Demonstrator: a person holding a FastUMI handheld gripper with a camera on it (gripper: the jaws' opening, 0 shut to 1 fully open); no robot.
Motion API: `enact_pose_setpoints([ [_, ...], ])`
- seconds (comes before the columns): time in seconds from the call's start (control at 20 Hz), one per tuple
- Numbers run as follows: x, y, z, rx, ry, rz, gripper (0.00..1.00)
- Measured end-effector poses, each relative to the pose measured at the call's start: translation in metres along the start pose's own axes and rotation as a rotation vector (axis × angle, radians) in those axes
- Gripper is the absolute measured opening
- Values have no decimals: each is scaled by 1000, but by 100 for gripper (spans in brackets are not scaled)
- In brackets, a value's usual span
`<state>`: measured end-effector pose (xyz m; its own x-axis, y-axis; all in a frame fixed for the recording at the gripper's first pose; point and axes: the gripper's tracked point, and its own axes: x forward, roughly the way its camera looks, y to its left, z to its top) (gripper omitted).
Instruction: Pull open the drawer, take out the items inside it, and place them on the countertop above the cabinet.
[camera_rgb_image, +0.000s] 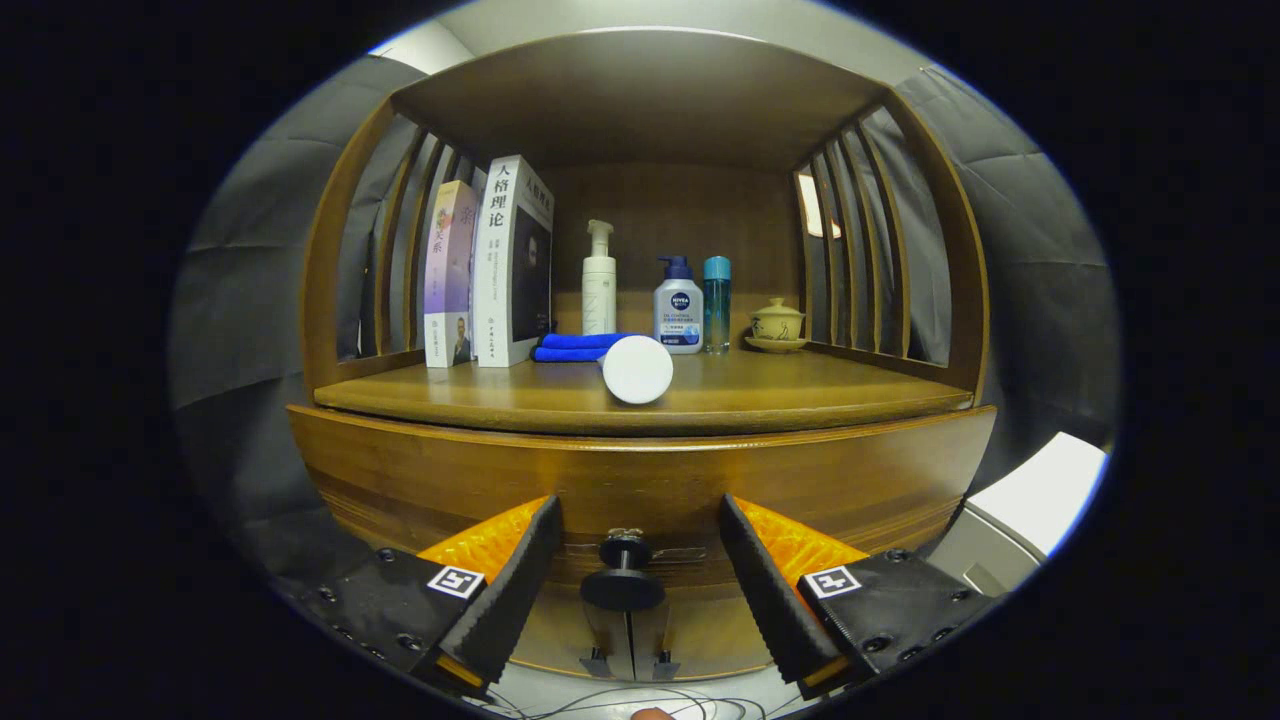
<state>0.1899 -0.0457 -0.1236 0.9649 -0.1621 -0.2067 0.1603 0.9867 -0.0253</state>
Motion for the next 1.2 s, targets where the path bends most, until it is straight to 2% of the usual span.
enact_pose_setpoints([
  [0.25, 8, 0, 0, -48, -7, -20, 99],
  [0.35, -1, 5, 2, -47, -16, 17, 100],
  [0.75, -113, 8, 94, 30, -212, 100, 99],
  [1.0, -165, 14, 97, 31, -188, 133, 99],
  [1.2, -194, 5, 111, 19, -231, 109, 99],
])
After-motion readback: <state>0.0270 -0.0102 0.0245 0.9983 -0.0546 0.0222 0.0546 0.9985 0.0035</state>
